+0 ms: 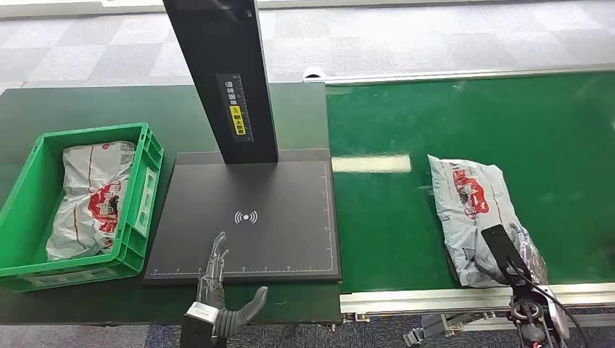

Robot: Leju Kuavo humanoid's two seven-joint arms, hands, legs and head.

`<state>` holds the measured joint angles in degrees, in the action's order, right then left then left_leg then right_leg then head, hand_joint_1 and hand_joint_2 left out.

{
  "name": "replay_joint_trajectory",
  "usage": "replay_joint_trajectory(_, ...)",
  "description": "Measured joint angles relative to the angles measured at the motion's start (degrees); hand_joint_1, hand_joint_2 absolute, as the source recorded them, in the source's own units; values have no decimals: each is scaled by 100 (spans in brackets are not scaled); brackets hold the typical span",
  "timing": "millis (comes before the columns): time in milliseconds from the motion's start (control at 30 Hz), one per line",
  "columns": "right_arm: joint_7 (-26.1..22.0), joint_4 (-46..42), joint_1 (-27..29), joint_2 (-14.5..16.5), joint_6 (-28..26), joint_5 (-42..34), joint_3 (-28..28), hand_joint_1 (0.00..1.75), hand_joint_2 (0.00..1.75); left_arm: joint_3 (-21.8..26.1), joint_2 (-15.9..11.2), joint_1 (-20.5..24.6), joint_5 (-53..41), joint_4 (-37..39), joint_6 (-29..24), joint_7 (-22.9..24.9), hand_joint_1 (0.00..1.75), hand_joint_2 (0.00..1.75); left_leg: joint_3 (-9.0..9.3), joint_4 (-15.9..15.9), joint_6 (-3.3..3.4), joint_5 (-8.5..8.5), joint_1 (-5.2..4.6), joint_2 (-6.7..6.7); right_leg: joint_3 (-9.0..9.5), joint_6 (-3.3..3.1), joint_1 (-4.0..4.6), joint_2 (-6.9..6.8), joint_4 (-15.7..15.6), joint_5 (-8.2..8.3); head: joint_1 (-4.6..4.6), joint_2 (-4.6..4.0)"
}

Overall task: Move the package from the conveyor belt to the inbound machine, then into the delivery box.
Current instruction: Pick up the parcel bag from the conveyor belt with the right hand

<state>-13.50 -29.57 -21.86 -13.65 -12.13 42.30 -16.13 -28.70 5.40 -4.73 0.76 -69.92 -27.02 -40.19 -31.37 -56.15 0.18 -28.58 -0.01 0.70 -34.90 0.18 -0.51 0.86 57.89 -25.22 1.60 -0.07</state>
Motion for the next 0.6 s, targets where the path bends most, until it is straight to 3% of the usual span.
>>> replay_joint_trajectory(33, 6, 23, -10, 6, 7, 8, 1, 111, 175, -5, 0, 2, 0, 0, 1, 0, 0, 175, 0, 0, 0, 0, 0, 0, 0, 0, 0, 0, 0, 0, 0, 0)
replay_joint_trajectory(67, 11, 45, -19, 13, 16, 22, 2, 127, 175, -10, 0, 4, 0, 0, 1, 0, 0, 175, 0, 0, 0, 0, 0, 0, 0, 0, 0, 0, 0, 0, -1, 0)
replay_joint_trajectory(100, 20, 89, -35, 27, 32, 55, 7, 170, 175, -20, -1, 8, 0, 0, 2, 0, 0, 175, 0, 0, 0, 0, 0, 0, 0, 0, 0, 0, 0, 0, -1, 0)
replay_joint_trajectory(600, 49, 238, -323, 174, 60, 303, 176, 175, 175, -50, -10, 61, 59, 0, -15, 0, 0, 175, 12, 0, 0, 0, 0, -3, 6, 0, 0, 4, 0, 1, -1, 0)
